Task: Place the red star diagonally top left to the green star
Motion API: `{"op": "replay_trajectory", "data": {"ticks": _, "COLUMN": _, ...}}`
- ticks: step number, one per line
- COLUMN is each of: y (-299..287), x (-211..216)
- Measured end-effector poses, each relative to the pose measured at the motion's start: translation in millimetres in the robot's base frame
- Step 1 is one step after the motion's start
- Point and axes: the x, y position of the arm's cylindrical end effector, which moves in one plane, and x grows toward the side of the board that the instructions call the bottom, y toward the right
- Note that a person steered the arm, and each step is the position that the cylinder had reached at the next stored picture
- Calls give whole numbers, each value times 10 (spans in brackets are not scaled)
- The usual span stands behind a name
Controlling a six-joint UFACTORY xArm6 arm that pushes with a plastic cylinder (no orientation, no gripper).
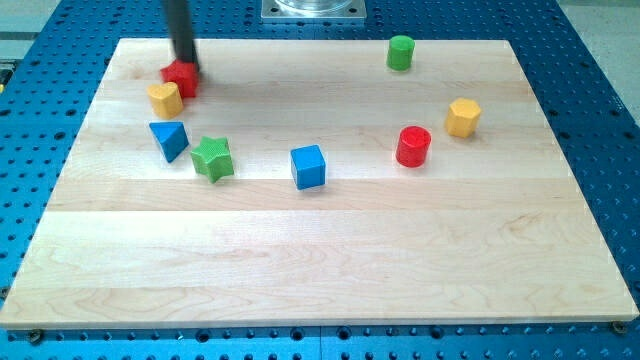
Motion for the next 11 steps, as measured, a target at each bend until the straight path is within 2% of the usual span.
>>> {"op": "replay_trajectory", "data": {"ticks": 1, "y": 85, "x": 471}}
{"op": "replay_trajectory", "data": {"ticks": 2, "y": 126, "x": 710}}
{"op": "replay_trajectory", "data": {"ticks": 3, "y": -99, "x": 584}}
{"op": "replay_trajectory", "data": {"ticks": 4, "y": -682, "x": 955}}
{"op": "replay_trajectory", "data": {"ticks": 5, "y": -190, "x": 1373}}
{"op": "replay_trajectory", "data": {"ticks": 6, "y": 779, "x": 1483}}
{"op": "replay_trajectory", "data": {"ticks": 7, "y": 966, "x": 1493}}
{"op": "replay_trajectory", "data": {"ticks": 8, "y": 678, "x": 1468}}
{"op": "replay_trajectory", "data": {"ticks": 9, "y": 692, "x": 1243}}
{"op": "replay_trajectory", "data": {"ticks": 10, "y": 1180, "x": 860}}
{"op": "replay_trajectory", "data": {"ticks": 11, "y": 1833, "x": 937}}
